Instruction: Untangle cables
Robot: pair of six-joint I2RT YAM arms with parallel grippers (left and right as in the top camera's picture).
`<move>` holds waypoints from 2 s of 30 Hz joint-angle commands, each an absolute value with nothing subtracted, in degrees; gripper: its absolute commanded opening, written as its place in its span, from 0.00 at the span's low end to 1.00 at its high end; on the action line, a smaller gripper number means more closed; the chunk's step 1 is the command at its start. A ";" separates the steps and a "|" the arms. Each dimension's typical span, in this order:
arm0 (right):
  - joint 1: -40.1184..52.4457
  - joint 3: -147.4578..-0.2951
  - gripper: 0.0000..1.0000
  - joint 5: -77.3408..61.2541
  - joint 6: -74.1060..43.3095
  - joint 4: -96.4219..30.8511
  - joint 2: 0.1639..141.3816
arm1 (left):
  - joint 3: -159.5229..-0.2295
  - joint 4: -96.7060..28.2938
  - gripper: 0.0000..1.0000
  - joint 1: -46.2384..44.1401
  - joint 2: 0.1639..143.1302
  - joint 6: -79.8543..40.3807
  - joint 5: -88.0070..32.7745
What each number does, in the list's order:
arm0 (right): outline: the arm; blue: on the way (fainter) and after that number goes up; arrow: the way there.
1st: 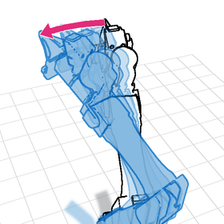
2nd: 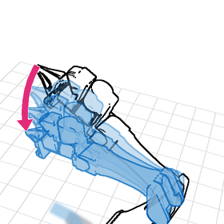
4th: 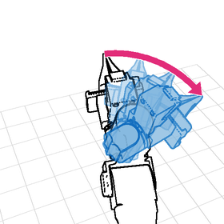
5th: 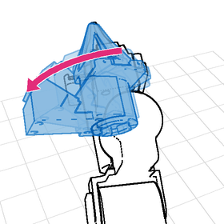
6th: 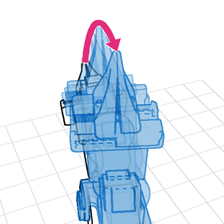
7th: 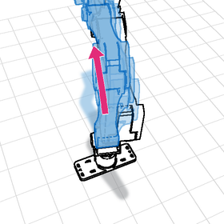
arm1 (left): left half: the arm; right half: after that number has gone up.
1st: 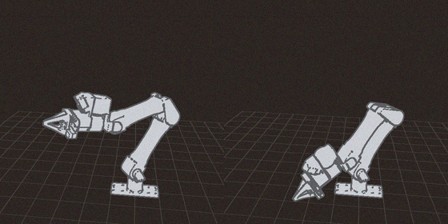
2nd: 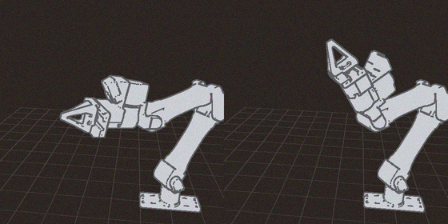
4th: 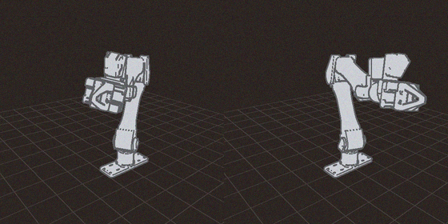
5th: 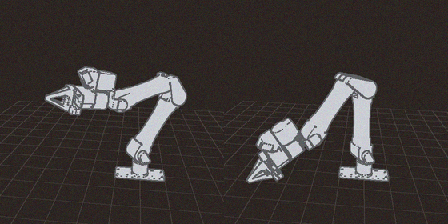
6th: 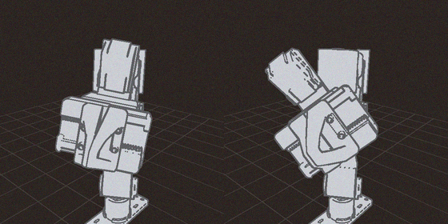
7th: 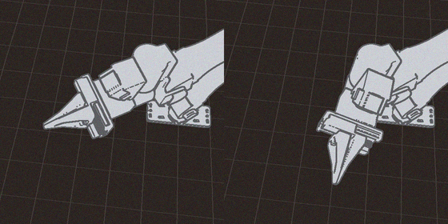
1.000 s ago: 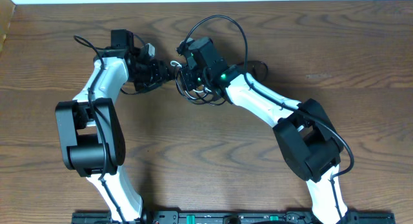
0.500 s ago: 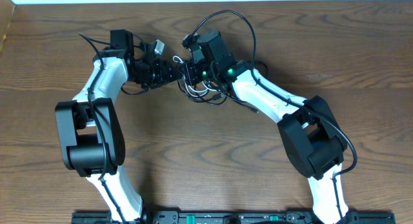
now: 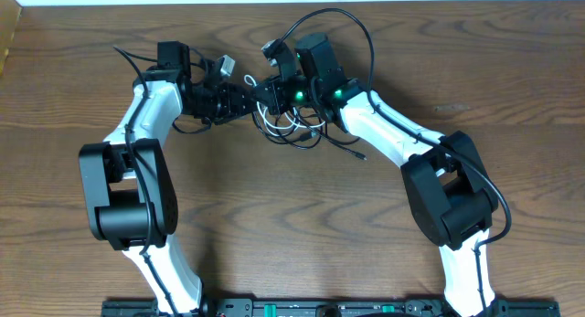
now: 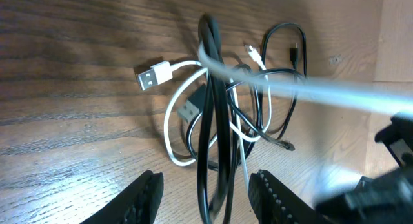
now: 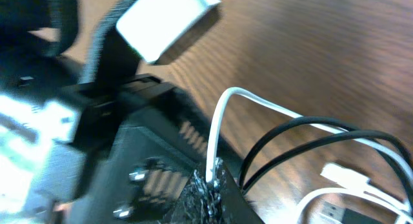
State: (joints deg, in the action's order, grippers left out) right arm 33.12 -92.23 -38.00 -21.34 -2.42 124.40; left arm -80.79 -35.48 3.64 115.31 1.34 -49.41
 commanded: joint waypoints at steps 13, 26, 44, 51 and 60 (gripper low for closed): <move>33.19 -92.92 0.01 -42.57 -22.22 -2.17 113.65 | -80.58 -35.24 0.08 3.46 115.09 1.89 -47.29; 31.44 -92.92 0.01 -42.50 -20.47 -3.64 105.78 | -80.58 -35.48 0.08 3.46 115.09 1.89 -42.35; 29.65 -92.90 0.57 -24.27 -15.84 -24.58 103.02 | -80.58 -35.51 0.08 3.46 115.09 1.89 -42.94; 30.09 -92.88 0.78 -25.19 -18.46 -26.79 105.95 | -80.58 -35.64 0.08 3.46 115.09 3.70 -48.88; 30.11 -92.88 0.76 -27.81 -9.87 -27.24 108.51 | -80.58 -36.42 0.11 3.46 115.09 8.82 -58.13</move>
